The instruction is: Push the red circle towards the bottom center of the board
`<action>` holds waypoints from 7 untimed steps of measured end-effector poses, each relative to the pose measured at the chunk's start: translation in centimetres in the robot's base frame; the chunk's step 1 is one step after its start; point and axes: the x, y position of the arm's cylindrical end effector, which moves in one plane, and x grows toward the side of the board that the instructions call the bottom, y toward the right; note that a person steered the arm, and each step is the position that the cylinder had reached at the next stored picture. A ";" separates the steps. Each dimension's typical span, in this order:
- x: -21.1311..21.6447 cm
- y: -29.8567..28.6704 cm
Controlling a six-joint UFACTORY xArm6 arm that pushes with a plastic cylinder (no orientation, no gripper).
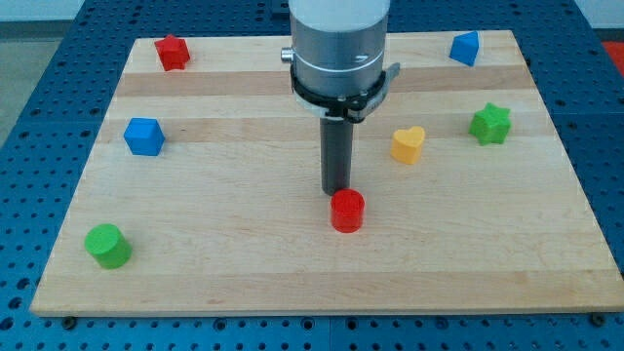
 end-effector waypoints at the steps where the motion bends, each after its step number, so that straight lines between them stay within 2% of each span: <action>1: -0.5 1.4; 3: -0.3 2.9; 5: 1.6 2.9; 7: 1.1 2.9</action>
